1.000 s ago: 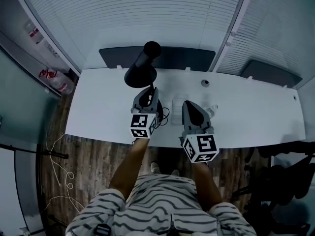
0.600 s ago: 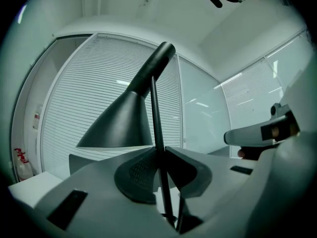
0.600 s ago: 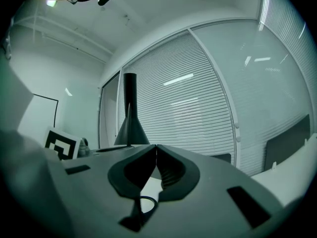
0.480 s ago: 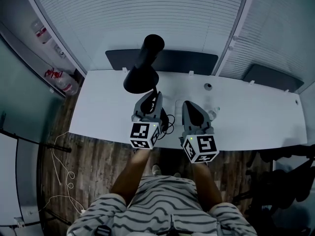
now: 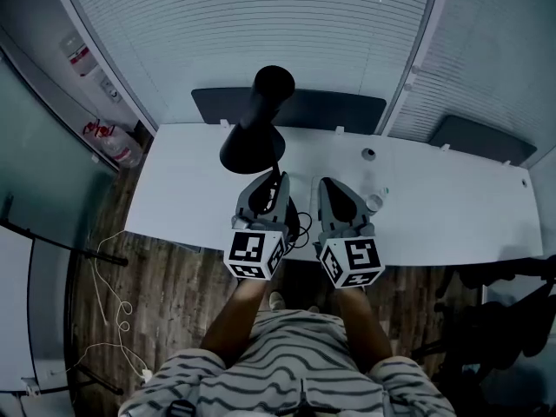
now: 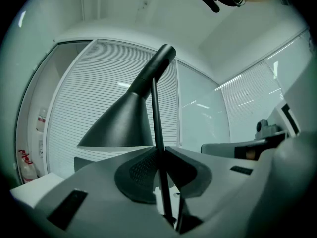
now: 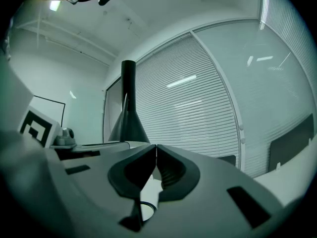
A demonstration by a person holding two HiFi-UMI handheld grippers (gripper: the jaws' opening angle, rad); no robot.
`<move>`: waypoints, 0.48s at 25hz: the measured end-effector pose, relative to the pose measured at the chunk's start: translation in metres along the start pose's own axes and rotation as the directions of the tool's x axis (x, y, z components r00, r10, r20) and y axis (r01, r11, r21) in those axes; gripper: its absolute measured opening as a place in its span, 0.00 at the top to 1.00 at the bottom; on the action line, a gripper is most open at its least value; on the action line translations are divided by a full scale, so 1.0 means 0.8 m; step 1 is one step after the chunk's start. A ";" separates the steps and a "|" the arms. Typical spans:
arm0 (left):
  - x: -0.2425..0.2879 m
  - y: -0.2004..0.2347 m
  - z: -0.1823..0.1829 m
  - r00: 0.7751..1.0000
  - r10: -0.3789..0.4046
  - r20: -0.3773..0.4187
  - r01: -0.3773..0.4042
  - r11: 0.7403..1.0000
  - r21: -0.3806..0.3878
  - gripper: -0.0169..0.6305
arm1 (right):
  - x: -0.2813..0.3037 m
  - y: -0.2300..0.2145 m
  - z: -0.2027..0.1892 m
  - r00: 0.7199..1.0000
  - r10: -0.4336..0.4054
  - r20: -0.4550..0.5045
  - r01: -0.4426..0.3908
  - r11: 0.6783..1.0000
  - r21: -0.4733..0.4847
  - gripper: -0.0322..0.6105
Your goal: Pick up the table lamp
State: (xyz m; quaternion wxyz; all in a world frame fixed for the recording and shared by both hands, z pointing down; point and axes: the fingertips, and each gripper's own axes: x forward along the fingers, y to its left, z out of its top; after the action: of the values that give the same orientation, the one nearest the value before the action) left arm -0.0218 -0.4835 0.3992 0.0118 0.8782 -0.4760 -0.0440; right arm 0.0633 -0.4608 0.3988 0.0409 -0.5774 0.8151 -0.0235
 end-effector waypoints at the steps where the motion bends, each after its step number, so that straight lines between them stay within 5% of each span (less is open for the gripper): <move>1: -0.004 -0.002 0.003 1.000 0.000 0.003 0.000 1.000 -0.002 0.89 | -0.001 0.002 0.001 1.000 0.002 0.001 -0.002 1.000 0.000 0.93; 12: -0.044 -0.030 0.023 1.000 0.000 0.003 0.000 1.000 0.013 0.89 | -0.020 0.025 0.010 0.999 0.038 -0.007 -0.038 0.999 -0.001 0.93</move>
State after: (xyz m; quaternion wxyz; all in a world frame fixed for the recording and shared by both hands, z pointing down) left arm -0.0224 -0.4403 0.3821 0.0054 0.8782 -0.4764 -0.0419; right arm 0.0506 -0.4390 0.3898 0.0381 -0.5618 0.8260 -0.0240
